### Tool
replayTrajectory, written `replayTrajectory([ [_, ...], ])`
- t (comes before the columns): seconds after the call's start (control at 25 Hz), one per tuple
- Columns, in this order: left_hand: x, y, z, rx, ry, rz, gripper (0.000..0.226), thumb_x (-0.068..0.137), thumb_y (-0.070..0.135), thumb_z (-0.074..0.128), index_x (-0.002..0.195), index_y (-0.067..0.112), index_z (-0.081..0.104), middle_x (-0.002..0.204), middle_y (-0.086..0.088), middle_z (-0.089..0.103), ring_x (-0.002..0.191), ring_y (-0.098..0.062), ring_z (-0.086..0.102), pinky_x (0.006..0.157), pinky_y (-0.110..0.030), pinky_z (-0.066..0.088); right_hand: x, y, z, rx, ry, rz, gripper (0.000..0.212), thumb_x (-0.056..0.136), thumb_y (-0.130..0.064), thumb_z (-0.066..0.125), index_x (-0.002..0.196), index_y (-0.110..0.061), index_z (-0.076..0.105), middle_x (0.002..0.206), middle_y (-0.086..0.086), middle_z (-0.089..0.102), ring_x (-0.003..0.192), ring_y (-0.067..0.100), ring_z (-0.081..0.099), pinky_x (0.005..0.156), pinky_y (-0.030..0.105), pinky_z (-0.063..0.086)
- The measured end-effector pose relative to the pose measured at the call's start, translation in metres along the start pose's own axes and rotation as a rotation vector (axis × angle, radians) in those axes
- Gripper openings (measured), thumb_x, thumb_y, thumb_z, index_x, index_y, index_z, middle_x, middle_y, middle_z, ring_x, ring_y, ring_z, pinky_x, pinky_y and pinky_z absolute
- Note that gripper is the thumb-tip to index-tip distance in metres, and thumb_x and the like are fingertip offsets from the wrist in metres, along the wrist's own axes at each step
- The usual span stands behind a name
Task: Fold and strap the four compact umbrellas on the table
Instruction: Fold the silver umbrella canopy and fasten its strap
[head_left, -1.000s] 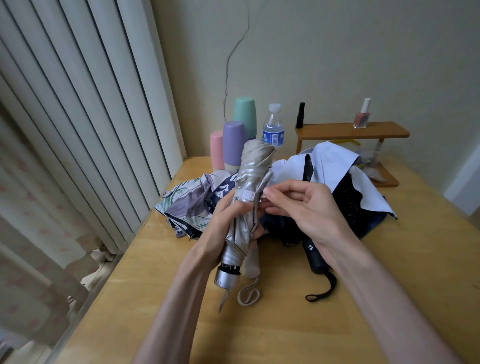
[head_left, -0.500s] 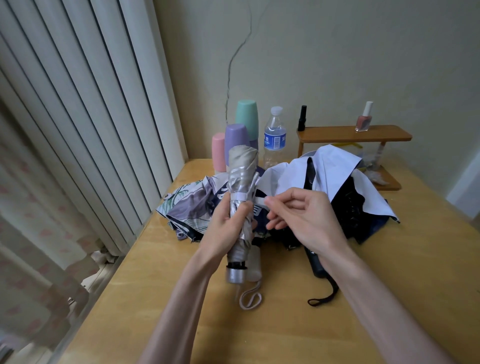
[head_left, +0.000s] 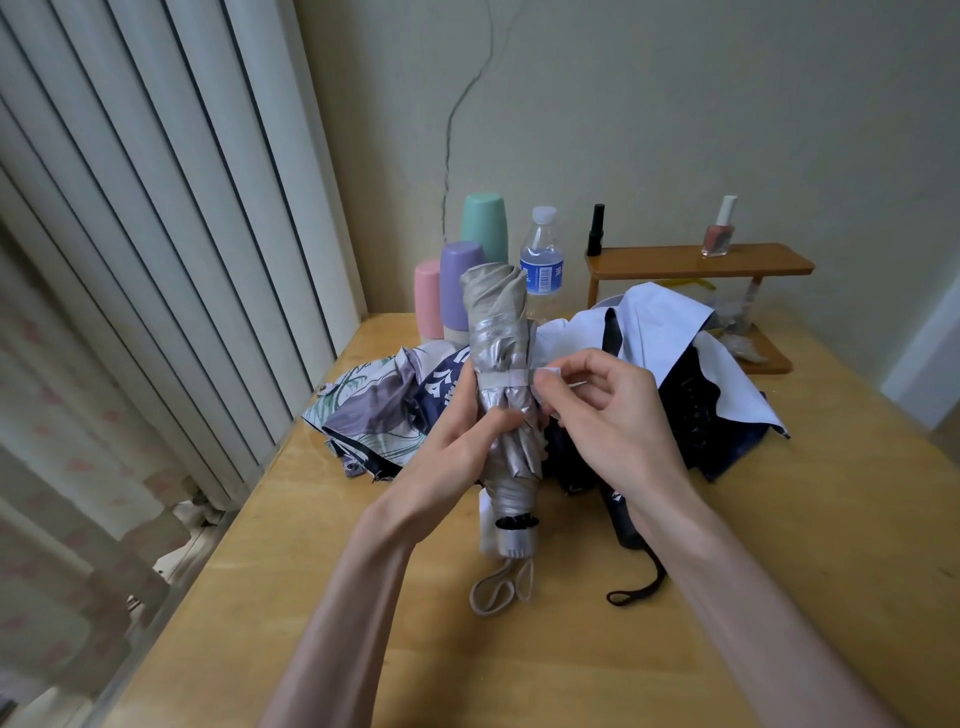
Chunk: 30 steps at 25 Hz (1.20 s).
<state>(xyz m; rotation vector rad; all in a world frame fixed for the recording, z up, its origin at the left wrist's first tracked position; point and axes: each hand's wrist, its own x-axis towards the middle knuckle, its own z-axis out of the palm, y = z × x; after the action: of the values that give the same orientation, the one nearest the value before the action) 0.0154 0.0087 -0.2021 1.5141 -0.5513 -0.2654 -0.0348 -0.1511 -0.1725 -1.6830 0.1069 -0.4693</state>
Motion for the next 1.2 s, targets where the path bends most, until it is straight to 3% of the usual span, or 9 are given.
replayTrajectory([
  [0.12,-0.001,0.002,0.0,0.028,0.004,0.039,0.055,0.101,0.019,0.057,0.155,0.028,0.047,0.143,-0.002,0.066,0.135,-0.027,0.06,0.117,-0.06,0.043,0.0,0.0,-0.001,-0.012,0.013,-0.025,0.009,0.096,-0.021,0.077,0.087,-0.018,0.073,0.082,-0.004,0.079,0.08,0.011,0.076,0.075,0.022,0.059],
  [0.28,-0.001,0.004,0.001,0.144,0.053,0.105,0.059,0.104,0.02,0.055,0.16,0.024,0.037,0.153,0.004,0.059,0.145,-0.018,0.051,0.123,-0.054,0.037,-0.003,-0.001,0.001,-0.14,0.096,-0.126,0.008,0.09,-0.02,0.082,0.084,-0.019,0.076,0.076,-0.011,0.077,0.072,0.004,0.074,0.068,0.016,0.058],
  [0.44,-0.002,0.008,0.007,0.265,0.061,0.175,0.063,0.109,0.008,0.05,0.165,0.019,0.023,0.156,0.007,0.052,0.146,-0.004,0.046,0.124,-0.032,0.036,-0.005,-0.002,0.002,-0.176,0.122,-0.17,0.008,0.091,-0.018,0.081,0.085,-0.02,0.076,0.074,-0.011,0.076,0.071,0.003,0.074,0.068,0.019,0.06],
  [0.64,-0.002,0.015,0.016,0.316,0.065,0.211,0.061,0.108,-0.007,0.046,0.162,0.009,0.024,0.143,0.012,0.057,0.129,0.012,0.053,0.107,-0.01,0.038,-0.005,-0.006,0.001,-0.121,0.128,-0.169,0.017,0.089,-0.013,0.079,0.078,-0.022,0.07,0.074,-0.011,0.075,0.068,0.006,0.073,0.066,0.019,0.058],
  [0.8,-0.002,0.016,0.018,0.322,0.053,0.222,0.061,0.108,-0.007,0.045,0.162,0.011,0.022,0.141,0.017,0.055,0.128,0.015,0.051,0.107,-0.008,0.037,-0.007,-0.01,0.001,-0.121,0.13,-0.171,0.013,0.086,-0.012,0.079,0.078,-0.017,0.07,0.073,-0.007,0.075,0.069,0.009,0.074,0.067,0.022,0.06],
  [0.96,-0.002,0.016,0.016,0.335,0.067,0.223,0.056,0.11,-0.001,0.047,0.161,0.01,0.026,0.148,0.006,0.054,0.138,0.006,0.048,0.112,-0.011,0.037,-0.008,-0.012,0.001,-0.144,0.112,-0.2,0.014,0.086,-0.01,0.078,0.077,-0.016,0.069,0.071,-0.007,0.074,0.068,0.01,0.074,0.066,0.025,0.061],
  [1.2,0.0,0.012,0.012,0.356,0.068,0.219,0.059,0.109,-0.003,0.045,0.163,0.009,0.022,0.151,0.011,0.051,0.139,0.01,0.046,0.115,-0.012,0.035,-0.008,-0.01,0.004,-0.148,0.089,-0.217,0.009,0.091,-0.013,0.08,0.084,-0.016,0.075,0.077,-0.01,0.077,0.072,0.005,0.075,0.069,0.02,0.06],
])
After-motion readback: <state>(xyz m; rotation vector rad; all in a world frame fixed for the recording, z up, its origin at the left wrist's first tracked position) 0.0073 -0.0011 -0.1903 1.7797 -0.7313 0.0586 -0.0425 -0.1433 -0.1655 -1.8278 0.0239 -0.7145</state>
